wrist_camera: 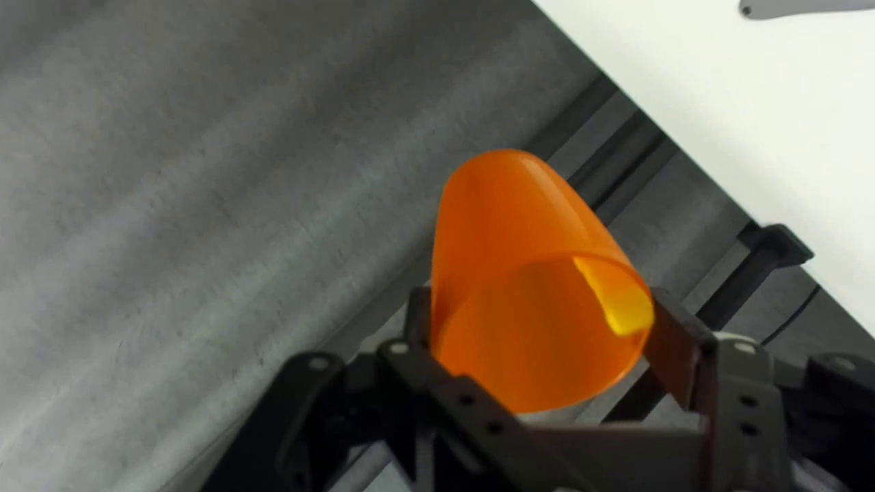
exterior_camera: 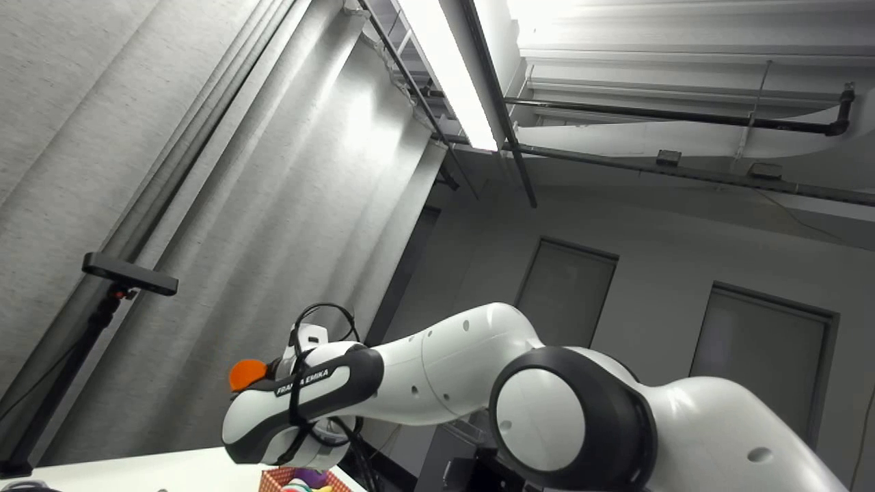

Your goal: Take the orange cup and pour some of its contents into the pot and some onto the plate.

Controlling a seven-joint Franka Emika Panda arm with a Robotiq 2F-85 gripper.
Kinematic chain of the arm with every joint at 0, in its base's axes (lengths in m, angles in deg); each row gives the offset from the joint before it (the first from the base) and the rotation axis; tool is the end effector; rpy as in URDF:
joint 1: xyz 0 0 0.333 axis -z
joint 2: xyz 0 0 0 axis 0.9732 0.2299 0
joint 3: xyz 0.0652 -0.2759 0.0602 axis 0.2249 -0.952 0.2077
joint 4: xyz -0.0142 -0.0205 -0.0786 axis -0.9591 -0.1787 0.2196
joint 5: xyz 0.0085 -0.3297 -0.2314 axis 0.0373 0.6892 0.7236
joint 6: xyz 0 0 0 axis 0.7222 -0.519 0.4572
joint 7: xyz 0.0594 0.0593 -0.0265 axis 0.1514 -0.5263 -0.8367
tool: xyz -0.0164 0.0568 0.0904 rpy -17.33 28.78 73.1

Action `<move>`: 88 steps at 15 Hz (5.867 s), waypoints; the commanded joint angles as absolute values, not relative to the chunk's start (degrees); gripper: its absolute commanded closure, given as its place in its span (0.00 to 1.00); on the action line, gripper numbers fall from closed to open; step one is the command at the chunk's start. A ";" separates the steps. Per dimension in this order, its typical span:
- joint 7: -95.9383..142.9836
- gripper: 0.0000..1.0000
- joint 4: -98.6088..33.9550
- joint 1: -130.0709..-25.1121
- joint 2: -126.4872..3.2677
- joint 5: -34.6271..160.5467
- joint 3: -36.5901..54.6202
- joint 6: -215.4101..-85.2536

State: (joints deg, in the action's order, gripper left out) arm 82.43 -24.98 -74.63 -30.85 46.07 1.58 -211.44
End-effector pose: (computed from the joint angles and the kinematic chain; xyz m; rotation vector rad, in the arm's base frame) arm 0.7332 -0.1601 0.3047 2.1416 0.6512 1.1565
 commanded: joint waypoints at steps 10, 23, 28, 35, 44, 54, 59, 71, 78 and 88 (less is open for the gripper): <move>57.21 0.49 -24.68 -68.35 -39.26 53.37 8.24 -172.82; 53.24 0.49 -27.41 -64.53 -37.10 52.57 16.00 -152.16; 53.54 0.49 -29.83 -64.96 -35.52 52.63 16.83 -151.56; 53.23 0.05 -29.53 -65.26 -35.01 53.48 16.70 -150.88; 53.06 0.00 -29.43 -65.28 -35.04 53.53 16.71 -150.90; 58.98 0.00 -37.89 -62.96 -46.30 51.10 19.25 -157.26; 68.16 0.00 -48.63 -59.88 -57.12 45.45 23.12 -161.07; 94.64 0.00 -67.24 -63.49 -75.37 22.04 20.00 -162.78; 95.70 0.00 -67.52 -66.74 -75.99 22.44 15.13 -161.97; 95.69 0.00 -67.76 -66.98 -76.20 22.45 15.11 -161.97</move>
State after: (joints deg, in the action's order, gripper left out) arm 95.78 -67.82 -63.93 -76.17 22.45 18.17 -162.10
